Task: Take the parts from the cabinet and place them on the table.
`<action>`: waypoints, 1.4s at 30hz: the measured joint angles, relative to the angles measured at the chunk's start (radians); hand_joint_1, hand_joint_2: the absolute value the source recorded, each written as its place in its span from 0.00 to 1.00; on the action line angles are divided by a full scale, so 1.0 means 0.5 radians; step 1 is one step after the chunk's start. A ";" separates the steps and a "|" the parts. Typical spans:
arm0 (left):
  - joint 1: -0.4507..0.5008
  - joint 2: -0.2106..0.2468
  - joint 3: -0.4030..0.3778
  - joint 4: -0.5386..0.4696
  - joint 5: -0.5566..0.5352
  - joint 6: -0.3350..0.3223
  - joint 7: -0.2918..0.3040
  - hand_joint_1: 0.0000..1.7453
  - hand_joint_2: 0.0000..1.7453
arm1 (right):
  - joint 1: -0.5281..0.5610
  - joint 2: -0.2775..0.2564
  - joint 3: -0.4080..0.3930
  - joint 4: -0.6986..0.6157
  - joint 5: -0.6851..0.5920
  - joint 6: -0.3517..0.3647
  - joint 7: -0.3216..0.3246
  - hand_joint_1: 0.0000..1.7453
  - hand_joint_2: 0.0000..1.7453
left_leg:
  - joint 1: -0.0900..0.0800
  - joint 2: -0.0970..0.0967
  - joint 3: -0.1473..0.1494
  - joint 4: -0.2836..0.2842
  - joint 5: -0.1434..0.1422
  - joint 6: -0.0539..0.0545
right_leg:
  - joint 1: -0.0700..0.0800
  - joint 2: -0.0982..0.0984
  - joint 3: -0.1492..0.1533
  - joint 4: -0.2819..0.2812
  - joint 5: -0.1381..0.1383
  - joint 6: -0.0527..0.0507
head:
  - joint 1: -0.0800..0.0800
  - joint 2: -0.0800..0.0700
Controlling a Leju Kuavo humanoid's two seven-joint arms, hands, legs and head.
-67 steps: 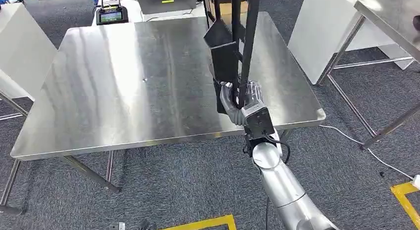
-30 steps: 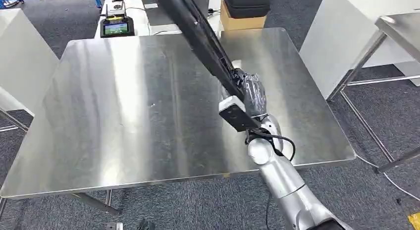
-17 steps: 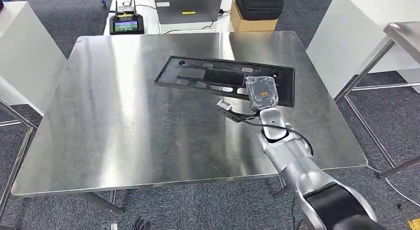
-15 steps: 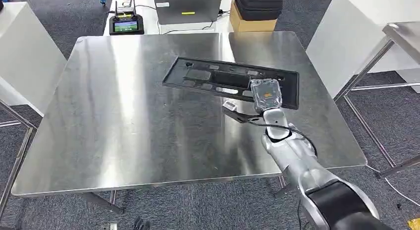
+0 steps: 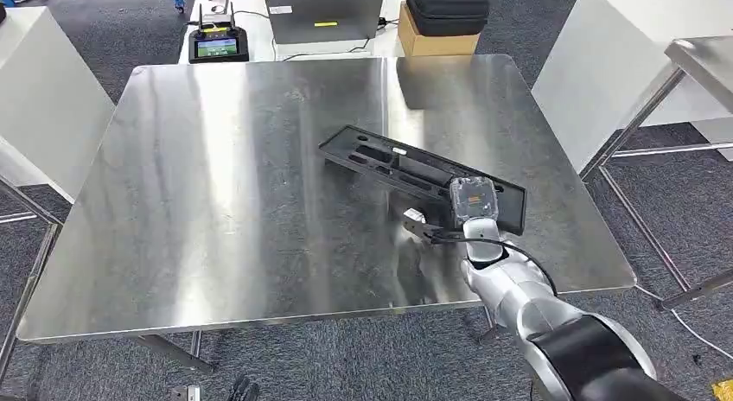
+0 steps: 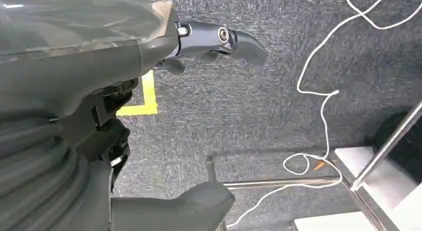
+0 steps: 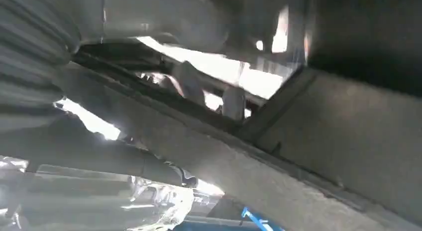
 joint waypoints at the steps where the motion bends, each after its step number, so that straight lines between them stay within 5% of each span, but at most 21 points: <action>1: -0.002 0.001 0.001 0.000 0.008 0.002 0.022 0.00 0.00 | 0.002 0.008 0.002 0.003 0.004 -0.012 0.000 0.00 0.00 | 0.001 0.000 0.000 0.000 0.000 0.000 | 0.000 0.000 0.000 0.000 0.000 0.000 | 0.001 0.000; 5: -0.003 0.002 0.027 0.000 0.075 -0.057 0.167 0.00 0.00 | -0.003 0.041 0.015 0.009 0.013 -0.059 0.002 0.00 0.00 | 0.002 0.004 0.005 0.000 -0.002 -0.002 | 0.001 0.001 -0.007 0.000 -0.002 -0.001 | 0.001 0.000; 12: -0.002 0.011 0.086 0.000 0.113 -0.217 0.197 0.00 0.00 | 0.019 0.115 -0.049 0.008 -0.092 -0.166 -0.181 0.00 0.00 | 0.002 0.004 0.008 -0.001 -0.002 -0.003 | 0.001 0.001 -0.009 0.000 -0.005 0.003 | 0.001 0.000; 16: -0.001 0.019 0.107 0.000 0.105 -0.219 0.181 0.00 0.00 | 0.045 0.182 -0.163 -0.020 -0.254 -0.259 -0.405 0.00 0.00 | 0.002 0.003 0.008 -0.001 -0.002 -0.003 | 0.001 0.001 -0.005 0.001 -0.004 0.004 | 0.000 0.000; 21: 0.008 0.021 0.127 0.000 0.097 -0.196 0.138 0.00 0.00 | 0.143 0.285 -0.337 -0.231 -0.644 -0.469 -0.910 0.00 0.00 | 0.002 0.003 0.007 -0.001 -0.002 -0.003 | 0.001 0.001 0.008 0.001 -0.004 0.004 | 0.001 0.000; 25: 0.021 0.021 0.149 0.002 0.072 -0.151 0.088 0.00 0.00 | 0.429 0.406 -0.443 -0.848 -0.793 -0.518 -1.329 0.00 0.00 | 0.003 -0.001 0.006 -0.001 -0.003 -0.004 | 0.001 -0.001 0.001 0.001 -0.006 0.003 | 0.001 0.000; 30: 0.044 0.015 0.155 0.004 0.047 -0.074 0.048 0.00 0.00 | 0.903 0.685 -0.792 -2.075 -0.782 -0.520 -2.041 0.00 0.00 | 0.003 -0.018 0.003 -0.001 -0.008 -0.010 | 0.000 -0.019 -0.009 0.000 -0.020 -0.004 | 0.000 0.000; 33: 0.067 0.012 0.183 0.005 0.064 -0.023 -0.007 0.00 0.00 | 1.155 0.793 -0.834 -2.617 -1.287 -0.518 -2.081 0.00 0.00 | 0.003 -0.017 0.006 -0.001 -0.013 -0.017 | 0.000 -0.019 -0.005 0.000 -0.023 -0.008 | 0.002 0.000; 36: 0.083 0.015 0.212 0.007 0.074 0.001 -0.040 0.00 0.00 | 1.365 0.853 -0.781 -2.876 -1.458 -0.517 -2.103 0.00 0.00 | 0.000 -0.005 0.007 -0.001 -0.017 -0.020 | 0.000 -0.006 -0.008 0.000 -0.022 -0.006 | 0.000 0.000; 42: 0.105 0.005 0.313 0.017 0.059 0.001 -0.086 0.00 0.00 | 1.596 0.845 -0.629 -2.897 -1.962 -0.506 -2.087 0.00 0.00 | -0.008 -0.004 0.015 0.006 -0.039 -0.005 | -0.009 -0.004 0.003 -0.006 -0.027 0.005 | 0.000 0.000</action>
